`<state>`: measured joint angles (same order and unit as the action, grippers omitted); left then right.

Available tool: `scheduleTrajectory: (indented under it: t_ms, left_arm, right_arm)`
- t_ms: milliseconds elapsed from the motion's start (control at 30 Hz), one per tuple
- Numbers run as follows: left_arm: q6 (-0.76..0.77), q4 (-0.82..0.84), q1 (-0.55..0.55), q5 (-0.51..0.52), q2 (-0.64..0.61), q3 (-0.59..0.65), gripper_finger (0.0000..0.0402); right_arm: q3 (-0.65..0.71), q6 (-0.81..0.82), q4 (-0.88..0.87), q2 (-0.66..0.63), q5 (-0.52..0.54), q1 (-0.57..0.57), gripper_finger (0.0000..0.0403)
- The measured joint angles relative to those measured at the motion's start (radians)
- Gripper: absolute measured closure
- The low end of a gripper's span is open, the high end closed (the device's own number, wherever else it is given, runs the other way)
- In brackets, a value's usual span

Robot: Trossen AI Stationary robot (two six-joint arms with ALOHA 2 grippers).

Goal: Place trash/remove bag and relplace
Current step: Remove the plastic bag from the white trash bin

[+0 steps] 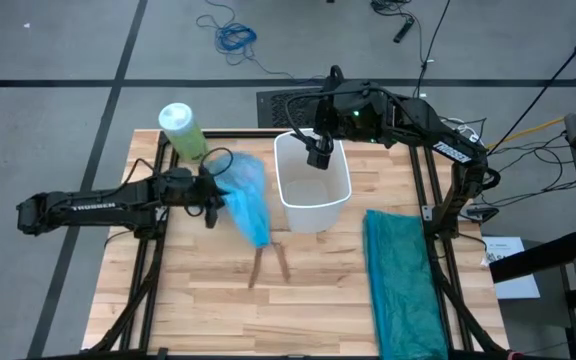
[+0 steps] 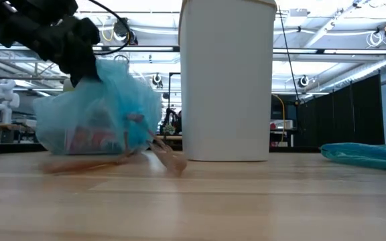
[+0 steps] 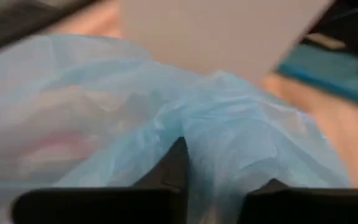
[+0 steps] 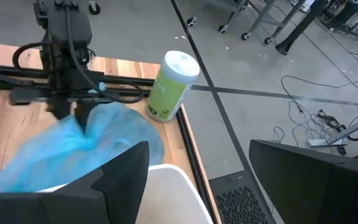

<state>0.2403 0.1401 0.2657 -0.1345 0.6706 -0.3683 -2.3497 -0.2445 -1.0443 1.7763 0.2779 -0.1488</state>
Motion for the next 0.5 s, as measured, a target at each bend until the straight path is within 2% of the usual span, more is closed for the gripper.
scheduleTrajectory:
  t_ms: [100,167,333,500]
  left_arm:
    - [0.077,-0.018,0.000,-0.096,0.002,0.000,0.0297]
    - [0.095,-0.036,0.000,-0.125,0.003,0.000,0.0258]
    - [0.070,-0.140,0.000,-0.125,0.003,0.000,0.0177]
    - [-0.052,-0.221,0.000,-0.081,-0.019,0.000,0.0143]
  right_arm:
    - [0.000,0.001,-0.001,0.000,0.000,0.000,0.0133]
    - [0.000,0.000,-0.002,0.000,0.000,0.000,0.0133]
    - [0.000,0.001,-0.006,0.000,0.000,0.000,0.0133]
    - [0.000,-0.001,-0.011,0.000,0.000,0.000,0.0133]
